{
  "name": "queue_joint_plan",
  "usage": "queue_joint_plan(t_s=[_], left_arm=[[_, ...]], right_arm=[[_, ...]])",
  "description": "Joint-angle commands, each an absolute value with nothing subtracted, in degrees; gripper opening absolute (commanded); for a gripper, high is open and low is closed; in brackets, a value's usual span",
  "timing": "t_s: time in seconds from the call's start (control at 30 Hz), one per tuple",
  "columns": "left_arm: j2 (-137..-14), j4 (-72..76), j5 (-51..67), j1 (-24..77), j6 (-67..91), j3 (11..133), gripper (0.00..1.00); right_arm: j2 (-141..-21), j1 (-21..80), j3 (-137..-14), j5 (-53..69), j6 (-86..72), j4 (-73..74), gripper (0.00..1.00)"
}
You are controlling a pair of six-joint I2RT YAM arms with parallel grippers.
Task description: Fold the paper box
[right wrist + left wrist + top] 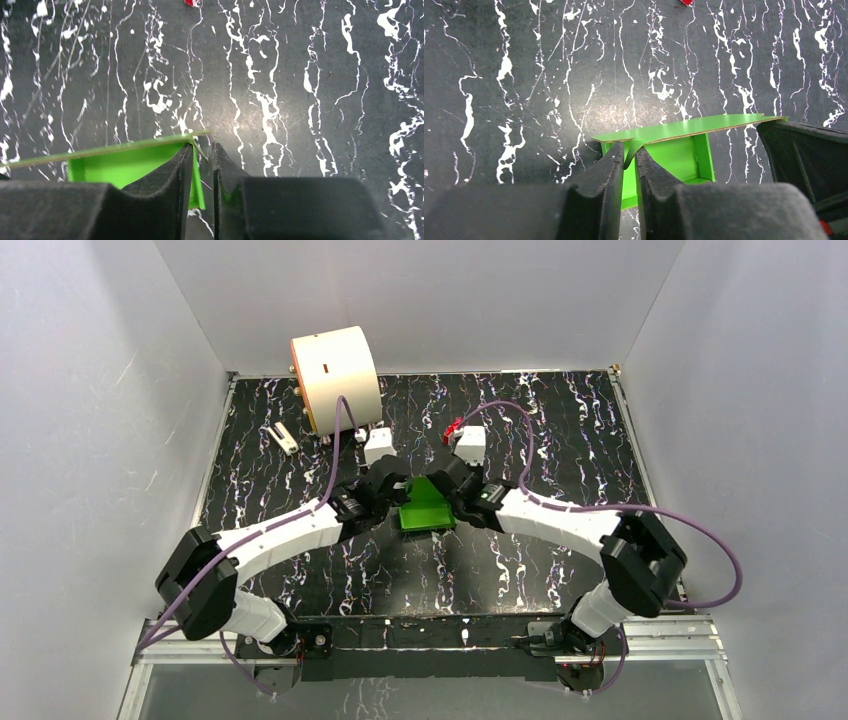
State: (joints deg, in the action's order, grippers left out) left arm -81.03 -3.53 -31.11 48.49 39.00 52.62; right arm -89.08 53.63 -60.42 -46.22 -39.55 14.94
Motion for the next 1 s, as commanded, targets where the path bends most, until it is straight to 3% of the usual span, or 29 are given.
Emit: queue_joint_plan(t_s=[0.0, 0.53, 0.73, 0.97], left_arm=[[-76.43, -5.12, -32.38, 48.08, 34.72, 51.76, 0.17], [-66.81, -15.50, -17.38, 40.90, 19.68, 52.73, 0.47], [-70.65, -20.11, -10.75, 40.32, 14.50, 55.73, 0.54], [-75.63, -20.89, -7.54, 39.90, 10.26, 57.21, 0.58]], right_arm=[[-83.00, 53.33, -55.38, -41.19, -26.32, 3.95, 0.32], [-73.38, 45.83, -50.82, -10.39, 5.90, 2.80, 0.55], [-71.93, 37.72, -47.52, 8.29, 16.20, 1.35, 0.58], [-76.84, 32.08, -47.17, 18.97, 21.46, -3.06, 0.55]])
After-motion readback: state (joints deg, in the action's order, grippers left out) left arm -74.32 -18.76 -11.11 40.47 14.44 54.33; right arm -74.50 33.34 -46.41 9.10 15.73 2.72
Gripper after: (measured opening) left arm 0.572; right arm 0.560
